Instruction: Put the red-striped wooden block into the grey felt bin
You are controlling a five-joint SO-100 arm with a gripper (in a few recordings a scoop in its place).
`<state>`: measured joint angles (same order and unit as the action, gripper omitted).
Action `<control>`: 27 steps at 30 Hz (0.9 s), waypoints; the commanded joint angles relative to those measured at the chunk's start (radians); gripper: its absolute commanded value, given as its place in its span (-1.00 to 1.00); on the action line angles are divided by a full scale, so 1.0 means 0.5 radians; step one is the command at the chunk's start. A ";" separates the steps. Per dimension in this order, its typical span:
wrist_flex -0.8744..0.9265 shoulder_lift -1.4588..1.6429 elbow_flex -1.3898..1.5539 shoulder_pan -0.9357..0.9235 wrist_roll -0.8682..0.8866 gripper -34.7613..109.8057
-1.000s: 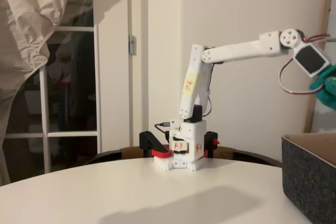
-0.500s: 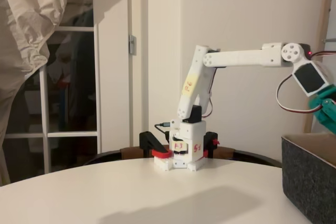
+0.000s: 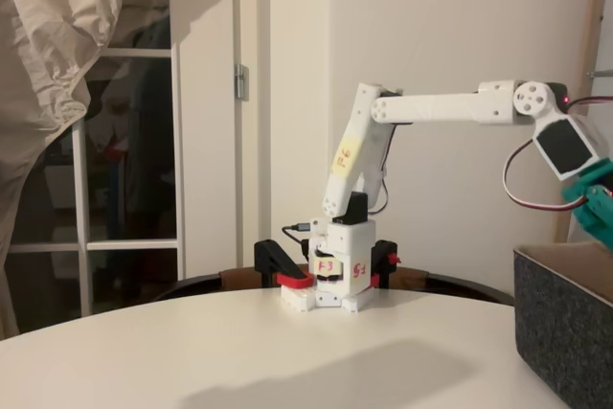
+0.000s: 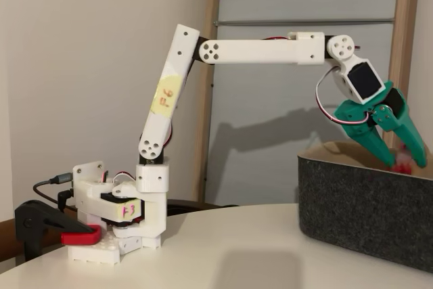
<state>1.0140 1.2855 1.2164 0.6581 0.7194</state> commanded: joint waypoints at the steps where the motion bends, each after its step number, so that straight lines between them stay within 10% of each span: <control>1: -0.003 0.064 -0.058 0.028 -0.006 -0.25; 27: 0.552 0.611 -0.221 0.187 -0.049 -0.21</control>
<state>1.2502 1.4696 1.1443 0.7317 0.6734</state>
